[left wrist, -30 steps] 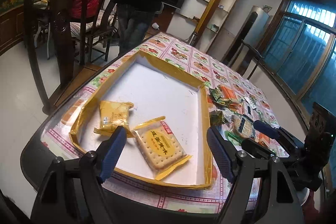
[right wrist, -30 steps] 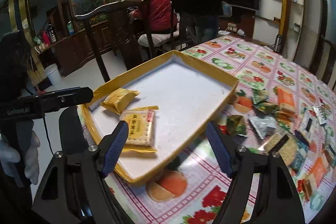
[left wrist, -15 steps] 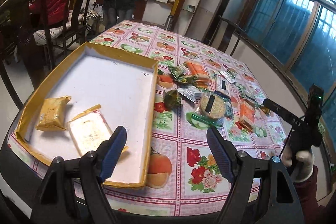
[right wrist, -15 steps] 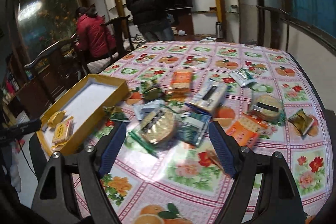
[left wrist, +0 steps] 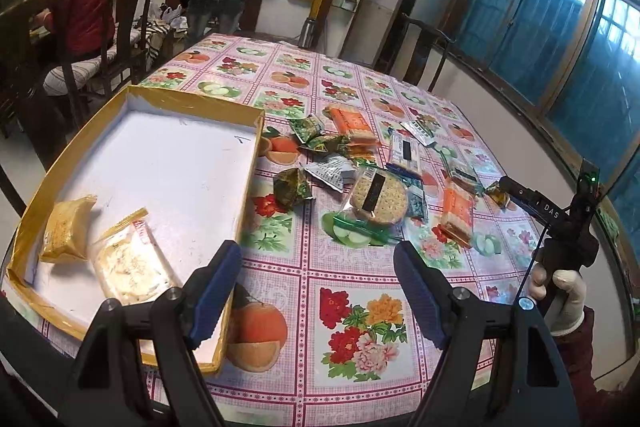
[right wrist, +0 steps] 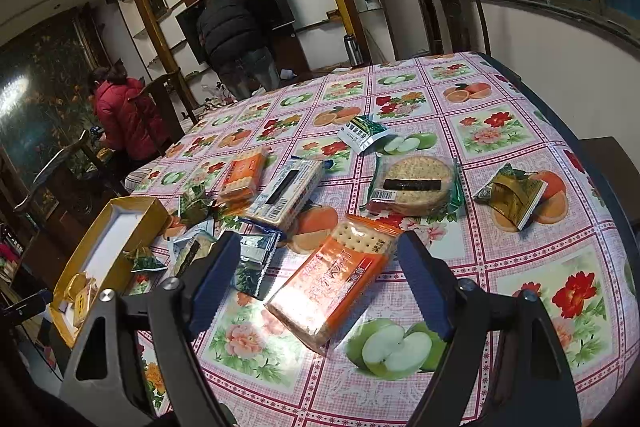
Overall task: Organize snacks
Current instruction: 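Move both tools back over the snacks on the table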
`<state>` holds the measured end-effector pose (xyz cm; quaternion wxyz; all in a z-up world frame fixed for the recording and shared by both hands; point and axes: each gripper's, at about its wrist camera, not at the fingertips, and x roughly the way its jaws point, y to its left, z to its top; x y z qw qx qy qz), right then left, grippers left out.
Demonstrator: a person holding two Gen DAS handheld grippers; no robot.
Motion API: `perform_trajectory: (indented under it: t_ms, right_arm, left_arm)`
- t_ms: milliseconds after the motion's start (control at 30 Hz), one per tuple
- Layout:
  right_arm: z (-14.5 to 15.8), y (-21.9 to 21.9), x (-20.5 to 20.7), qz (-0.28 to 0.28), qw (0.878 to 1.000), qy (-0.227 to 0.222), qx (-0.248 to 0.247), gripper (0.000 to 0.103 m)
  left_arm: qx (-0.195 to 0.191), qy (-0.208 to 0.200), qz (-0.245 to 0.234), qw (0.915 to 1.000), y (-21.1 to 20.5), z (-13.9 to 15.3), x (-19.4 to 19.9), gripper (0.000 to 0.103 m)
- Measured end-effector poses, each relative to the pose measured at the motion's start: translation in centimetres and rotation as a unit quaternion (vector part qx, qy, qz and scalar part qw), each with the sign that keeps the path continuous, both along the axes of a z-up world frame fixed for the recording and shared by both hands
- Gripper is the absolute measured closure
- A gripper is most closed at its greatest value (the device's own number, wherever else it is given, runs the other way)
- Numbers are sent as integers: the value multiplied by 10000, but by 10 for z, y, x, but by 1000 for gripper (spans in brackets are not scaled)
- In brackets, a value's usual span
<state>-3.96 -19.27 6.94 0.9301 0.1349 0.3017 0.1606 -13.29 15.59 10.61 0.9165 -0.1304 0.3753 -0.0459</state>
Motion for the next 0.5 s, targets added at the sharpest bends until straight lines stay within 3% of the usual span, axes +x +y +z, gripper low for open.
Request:
perform_trajectory:
  t_ms: [167, 400, 500]
  right_arm:
    - [-5, -13, 0, -192, 9998, -36, -19, 22]
    - [-20, -23, 12, -84, 9982, 385, 451, 22]
    - [-26, -21, 15, -6, 9972, 537, 516, 22]
  left_arm:
    - [79, 310, -502, 9982, -26, -8, 41, 24]
    - [180, 897, -1210, 9884, -81, -46, 119, 24]
    - [470, 816, -1330, 9866, -96, -60, 142, 24]
